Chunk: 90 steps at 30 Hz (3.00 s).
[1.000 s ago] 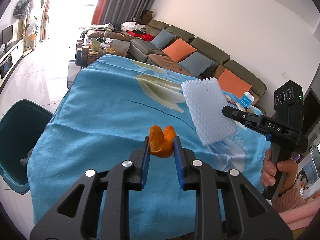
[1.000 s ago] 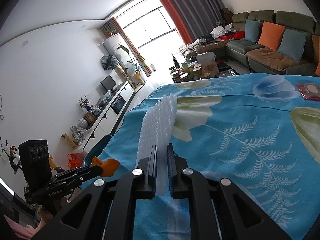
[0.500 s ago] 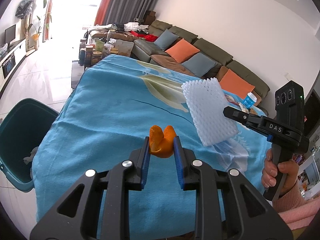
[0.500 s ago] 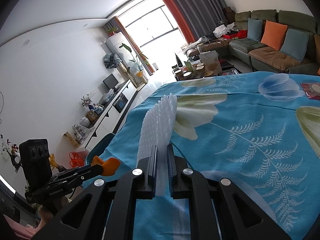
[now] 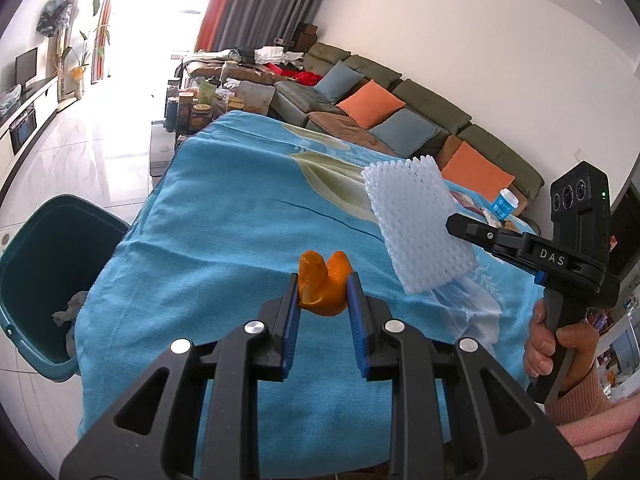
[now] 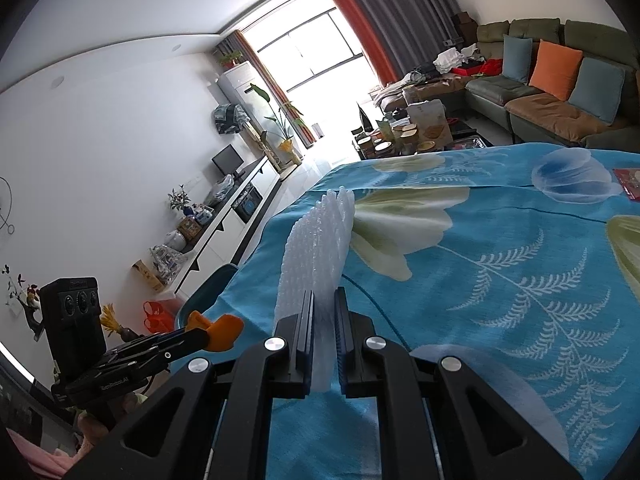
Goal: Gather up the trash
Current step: 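Lift the orange peel and white foam mesh off the table with both grippers, then carry the orange peel and foam mesh with both grippers toward the teal bin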
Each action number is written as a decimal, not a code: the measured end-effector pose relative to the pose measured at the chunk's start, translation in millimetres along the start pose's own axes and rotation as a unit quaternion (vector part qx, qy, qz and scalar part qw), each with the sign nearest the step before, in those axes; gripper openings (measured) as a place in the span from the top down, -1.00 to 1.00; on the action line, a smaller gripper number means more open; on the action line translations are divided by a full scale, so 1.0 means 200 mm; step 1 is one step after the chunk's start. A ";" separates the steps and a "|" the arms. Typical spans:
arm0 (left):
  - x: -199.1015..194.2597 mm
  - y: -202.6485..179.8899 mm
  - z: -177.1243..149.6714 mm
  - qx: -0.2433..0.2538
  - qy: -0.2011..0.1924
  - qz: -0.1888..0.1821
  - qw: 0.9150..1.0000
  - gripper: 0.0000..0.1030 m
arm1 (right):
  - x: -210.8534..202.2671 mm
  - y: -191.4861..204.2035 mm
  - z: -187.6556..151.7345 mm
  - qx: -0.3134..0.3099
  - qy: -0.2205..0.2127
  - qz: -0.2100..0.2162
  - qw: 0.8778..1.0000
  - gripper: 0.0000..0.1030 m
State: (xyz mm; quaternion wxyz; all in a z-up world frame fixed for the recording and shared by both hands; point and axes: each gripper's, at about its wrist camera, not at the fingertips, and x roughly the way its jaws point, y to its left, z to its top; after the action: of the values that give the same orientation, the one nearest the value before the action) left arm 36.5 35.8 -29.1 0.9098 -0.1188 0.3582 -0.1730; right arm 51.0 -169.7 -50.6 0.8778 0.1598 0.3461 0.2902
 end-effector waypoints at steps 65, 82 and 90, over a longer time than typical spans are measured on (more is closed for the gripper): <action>-0.13 0.09 -0.05 -0.031 -0.022 0.029 0.999 0.55 | 0.14 0.20 0.03 -0.037 0.025 0.035 0.998 0.84; -0.15 0.13 -0.06 -0.042 -0.027 0.040 0.998 0.55 | 0.20 0.26 0.03 -0.045 0.033 0.046 0.997 0.84; -0.17 0.16 -0.06 -0.048 -0.030 0.047 0.997 0.55 | 0.22 0.29 0.04 -0.052 0.036 0.050 0.997 0.84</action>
State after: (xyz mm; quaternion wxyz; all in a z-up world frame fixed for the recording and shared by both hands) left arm 12.3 77.8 -29.1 0.9206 -0.1500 0.3439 -0.1088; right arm 59.0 -98.0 -40.0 0.8560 0.1209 0.3538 0.3571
